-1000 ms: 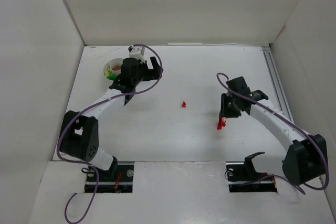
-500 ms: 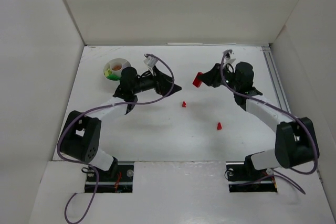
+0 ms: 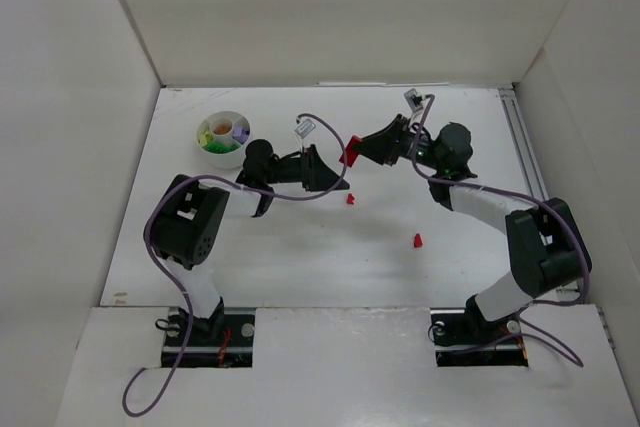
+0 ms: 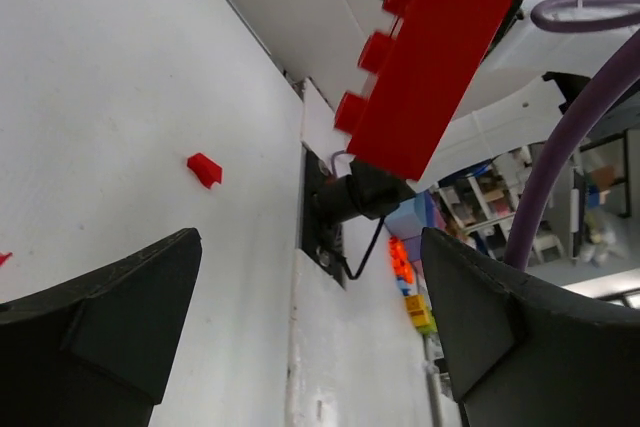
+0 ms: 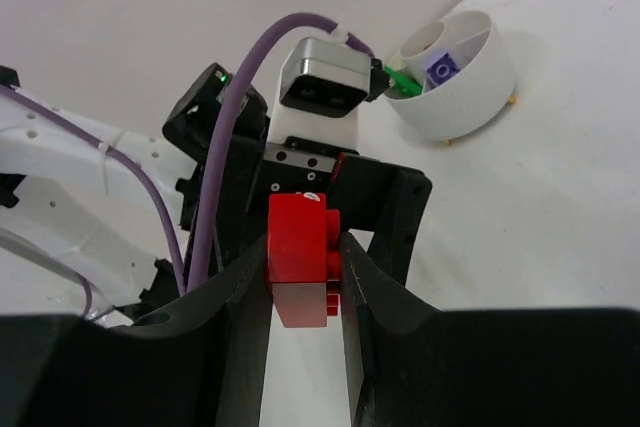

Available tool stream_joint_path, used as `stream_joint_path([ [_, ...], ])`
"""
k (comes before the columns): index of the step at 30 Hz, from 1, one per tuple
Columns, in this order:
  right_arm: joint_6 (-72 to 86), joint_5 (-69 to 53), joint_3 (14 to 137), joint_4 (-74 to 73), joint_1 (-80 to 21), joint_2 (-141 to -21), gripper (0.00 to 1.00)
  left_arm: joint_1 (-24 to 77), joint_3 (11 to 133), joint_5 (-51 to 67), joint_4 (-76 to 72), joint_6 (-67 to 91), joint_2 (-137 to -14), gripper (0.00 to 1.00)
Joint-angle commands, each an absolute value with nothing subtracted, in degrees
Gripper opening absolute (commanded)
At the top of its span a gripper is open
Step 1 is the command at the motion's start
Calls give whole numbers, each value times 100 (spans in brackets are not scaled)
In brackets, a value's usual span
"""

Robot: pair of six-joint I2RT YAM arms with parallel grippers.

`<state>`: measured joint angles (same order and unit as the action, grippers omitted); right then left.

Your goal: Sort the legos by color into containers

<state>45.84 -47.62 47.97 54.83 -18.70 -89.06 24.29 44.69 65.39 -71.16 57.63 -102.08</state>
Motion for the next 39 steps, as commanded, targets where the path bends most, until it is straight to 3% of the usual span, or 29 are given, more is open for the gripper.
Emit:
stream_joint_path([
  [1,4150,-4844,5010,5197,-2013,-8702,6,2443,4763,6855,-10379,6564,-10178,88],
  [5,3446,-4615,5177,3956,-2065,-8525,6,2443,4764,6855,-10828,6820,-10239,83],
  [11,3393,-4685,5238,3323,-2118,-8604,6,2443,4816,6619,-9907,6093,-10090,77],
  [15,3594,-4982,5300,3270,-2118,-8824,6,2618,4878,6181,-7951,4495,-9581,72],
  [16,3595,-4983,5369,3270,-2170,-8903,6,2689,5026,6022,-6875,4056,-9450,72],
  [19,3656,-5062,5423,3270,-2232,-8956,6,2883,5080,5626,-6030,2989,-9018,68],
  [25,3709,-4993,5484,3270,-2232,-8956,8,2883,5194,5625,-5704,2839,-9026,45],
  [26,3709,-4992,5484,3270,-2232,-8956,8,2883,5194,5764,-5704,2900,-9026,36],
  [30,3709,-4922,5484,3270,-2180,-8903,8,2883,5247,5766,-5704,2900,-9079,21],
  [33,3709,-4869,5484,3270,-2180,-8903,9,2883,5247,5827,-5704,2900,-9018,16],
  [36,3709,-4816,5484,3270,-2127,-8903,13,2883,5247,5775,-5704,2900,-9018,0],
  [38,3578,-4764,5484,3270,-2057,-8825,23,2883,5247,5722,-5555,2831,-8965,0],
  [39,3577,-4703,5484,3270,-1996,-8737,23,2883,5247,5722,-5485,2830,-8965,0],
])
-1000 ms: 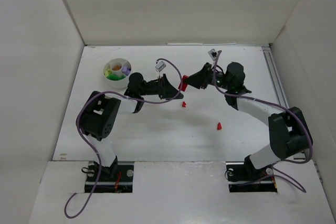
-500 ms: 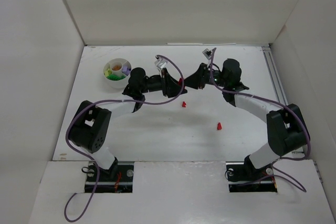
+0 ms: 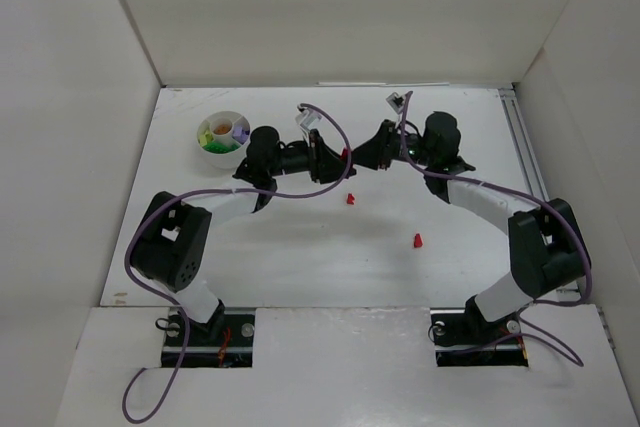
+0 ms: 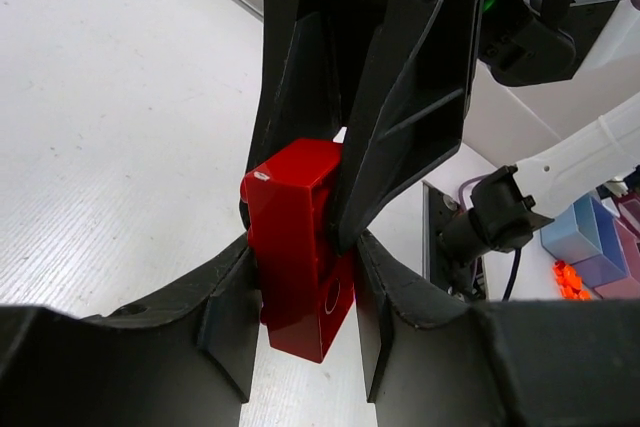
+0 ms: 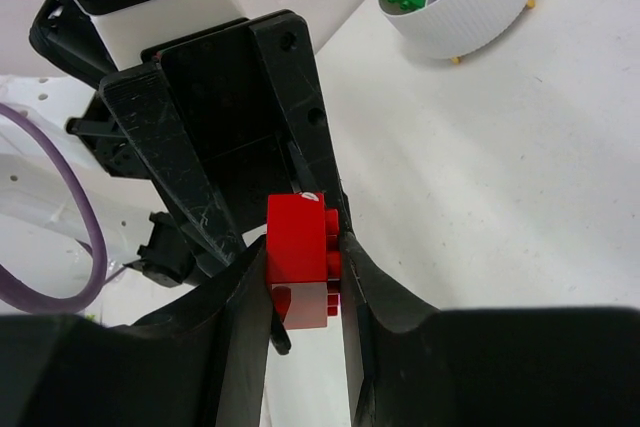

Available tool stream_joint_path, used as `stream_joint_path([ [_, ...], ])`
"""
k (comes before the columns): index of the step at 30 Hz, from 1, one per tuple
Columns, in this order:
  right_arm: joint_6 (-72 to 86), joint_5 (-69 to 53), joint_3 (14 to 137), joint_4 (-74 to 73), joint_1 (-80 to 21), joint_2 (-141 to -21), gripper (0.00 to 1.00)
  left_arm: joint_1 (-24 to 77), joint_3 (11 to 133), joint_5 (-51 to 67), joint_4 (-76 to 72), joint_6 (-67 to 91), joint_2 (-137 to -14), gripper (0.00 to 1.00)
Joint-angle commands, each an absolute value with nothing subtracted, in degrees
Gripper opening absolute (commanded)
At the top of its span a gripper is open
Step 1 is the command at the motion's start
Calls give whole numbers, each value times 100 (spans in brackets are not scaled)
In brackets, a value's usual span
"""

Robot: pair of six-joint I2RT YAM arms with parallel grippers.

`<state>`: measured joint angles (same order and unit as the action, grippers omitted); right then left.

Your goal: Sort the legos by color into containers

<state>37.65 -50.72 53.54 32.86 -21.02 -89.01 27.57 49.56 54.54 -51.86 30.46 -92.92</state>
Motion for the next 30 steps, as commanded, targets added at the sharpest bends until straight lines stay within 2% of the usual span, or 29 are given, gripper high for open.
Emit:
stream_joint_path([
  [1,3516,-4624,5484,3270,-1995,-8675,24,2883,5247,5661,-5484,2830,-8965,0],
  [7,3313,-4544,5774,3270,-1468,-8235,53,2804,5300,5405,-5063,2769,-8965,0],
  [14,3190,-4544,5968,3270,-1239,-8077,62,2672,5422,5221,-4589,2743,-9018,0],
  [16,3190,-4544,5968,3270,-1117,-8077,63,2619,5598,4792,-4037,2559,-9018,0],
  [17,3190,-4544,5968,3270,-1116,-8077,63,2541,5703,4529,-3712,2479,-8957,0],
  [18,3112,-4544,5907,3270,-1064,-8077,63,2418,5852,3735,-3317,2383,-8956,0],
  [20,2972,-4544,5819,3270,-1063,-8025,63,2294,6536,2608,-1833,2024,-8956,0],
  [21,2892,-4544,5740,3270,-1063,-8024,63,2294,6791,1906,-1367,1952,-9017,0],
  [22,2822,-4544,5739,3209,-1063,-8024,63,2242,7011,576,-1006,1951,-9018,0],
  [23,2734,-4544,5739,3138,-1011,-8024,63,2241,7336,101,-541,1951,-9070,0],
  [25,2409,-4544,5687,2875,-1011,-8077,63,2014,7418,-751,-457,1872,-9070,0],
  [30,2039,-4605,5687,2610,-853,-8278,63,1232,7672,-1142,-493,2144,-9166,0],
])
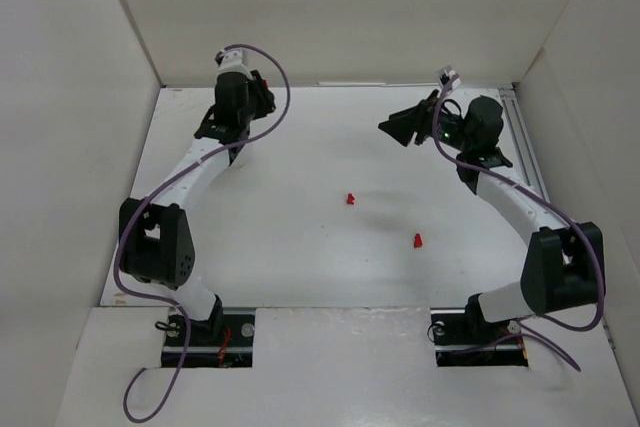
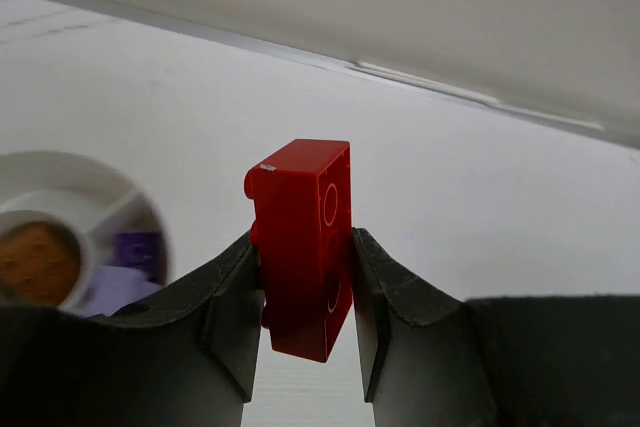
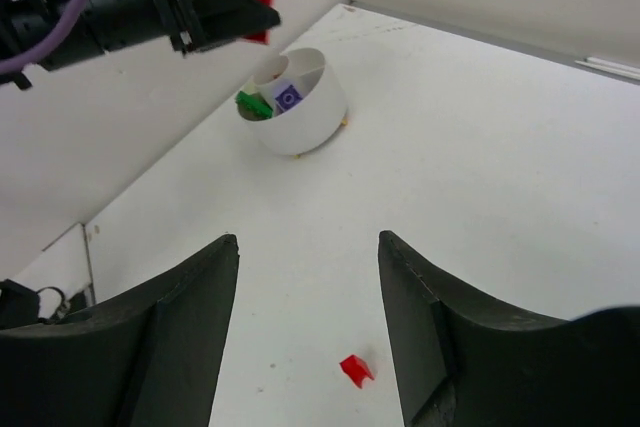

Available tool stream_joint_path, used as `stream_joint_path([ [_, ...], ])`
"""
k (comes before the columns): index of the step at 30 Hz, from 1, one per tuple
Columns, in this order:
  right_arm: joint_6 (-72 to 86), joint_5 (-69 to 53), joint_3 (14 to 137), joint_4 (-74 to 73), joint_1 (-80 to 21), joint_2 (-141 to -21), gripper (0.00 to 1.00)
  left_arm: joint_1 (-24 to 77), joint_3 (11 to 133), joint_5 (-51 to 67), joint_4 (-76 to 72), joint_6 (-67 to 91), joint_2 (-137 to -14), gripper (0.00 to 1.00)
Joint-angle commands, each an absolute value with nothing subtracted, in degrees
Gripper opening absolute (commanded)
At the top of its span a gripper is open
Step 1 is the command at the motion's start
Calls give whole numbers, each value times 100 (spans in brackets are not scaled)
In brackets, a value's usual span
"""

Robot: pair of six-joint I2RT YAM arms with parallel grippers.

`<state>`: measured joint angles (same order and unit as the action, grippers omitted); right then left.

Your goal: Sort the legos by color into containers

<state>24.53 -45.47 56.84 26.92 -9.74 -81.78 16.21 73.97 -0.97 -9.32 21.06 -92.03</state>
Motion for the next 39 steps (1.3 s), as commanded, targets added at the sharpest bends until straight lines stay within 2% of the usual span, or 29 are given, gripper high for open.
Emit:
stream_joint_path([
  [1,1987,-4605,5687,2558,-853,-8331,63,1117,7751,-1238,-423,2145,-9341,0],
  [8,1487,-5079,5801,2558,-747,-8762,62,669,8217,-2021,-773,1838,-10246,0],
  [16,1037,-5537,6090,2391,-642,-9114,62,36,8402,-1206,-1309,1600,-10714,0],
  [27,800,-5827,6196,2276,-589,-9352,62,-18,8139,-1037,-1441,1046,-10819,0],
  [32,800,-5933,6249,2276,-589,-9413,61,-211,7955,-511,-1564,932,-10819,0],
  [39,800,-5933,6249,2276,-589,-9413,61,-264,8200,-325,-1512,826,-11109,0],
])
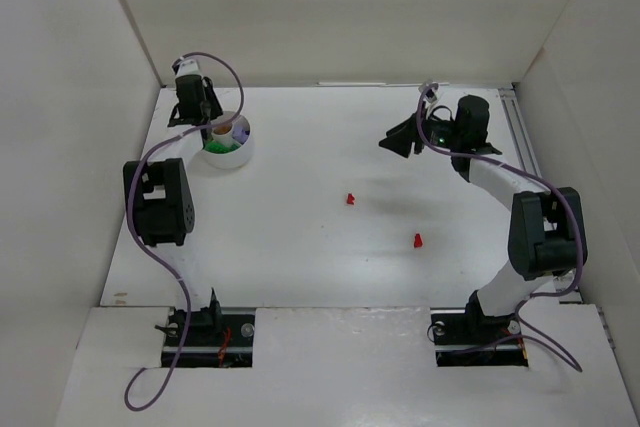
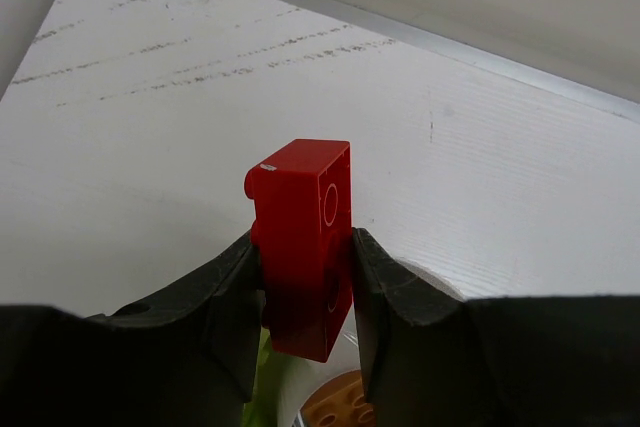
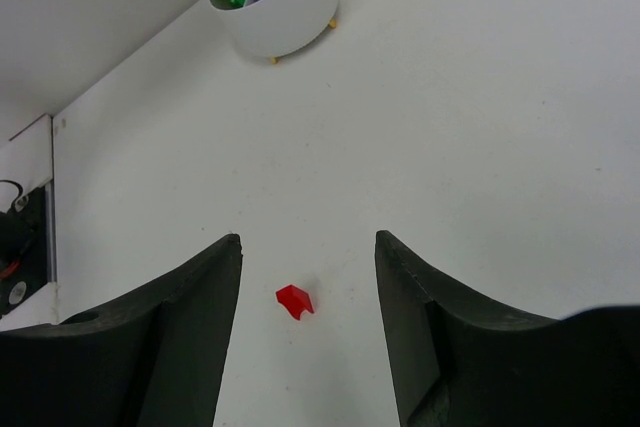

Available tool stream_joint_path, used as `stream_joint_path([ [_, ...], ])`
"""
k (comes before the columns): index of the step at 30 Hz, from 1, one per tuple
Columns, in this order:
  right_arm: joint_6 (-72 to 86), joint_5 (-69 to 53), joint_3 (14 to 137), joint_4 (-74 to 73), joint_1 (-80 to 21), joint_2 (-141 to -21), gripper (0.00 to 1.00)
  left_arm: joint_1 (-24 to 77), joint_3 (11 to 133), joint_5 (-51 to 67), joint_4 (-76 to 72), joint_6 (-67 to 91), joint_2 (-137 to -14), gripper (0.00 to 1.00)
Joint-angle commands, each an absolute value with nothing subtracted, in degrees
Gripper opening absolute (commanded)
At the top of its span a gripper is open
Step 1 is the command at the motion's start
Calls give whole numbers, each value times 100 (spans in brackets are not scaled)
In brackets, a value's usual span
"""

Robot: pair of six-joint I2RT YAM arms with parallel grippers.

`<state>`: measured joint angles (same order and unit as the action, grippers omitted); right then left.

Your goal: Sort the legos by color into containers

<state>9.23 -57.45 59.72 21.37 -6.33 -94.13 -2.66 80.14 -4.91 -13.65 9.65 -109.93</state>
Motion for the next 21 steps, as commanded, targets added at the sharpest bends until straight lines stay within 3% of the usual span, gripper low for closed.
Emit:
stream_joint_path([
  [1,748,-5933,6249,2276,-589,-9413,61,-264,8200,-325,-1512,826,-11162,0],
  [13,747,-5933,6249,2224,-589,-9519,61,-264,8200,149,-1608,545,-11268,3],
  [21,747,-5933,6249,2224,-589,-9519,61,-264,8069,272,-1608,545,-11101,20],
])
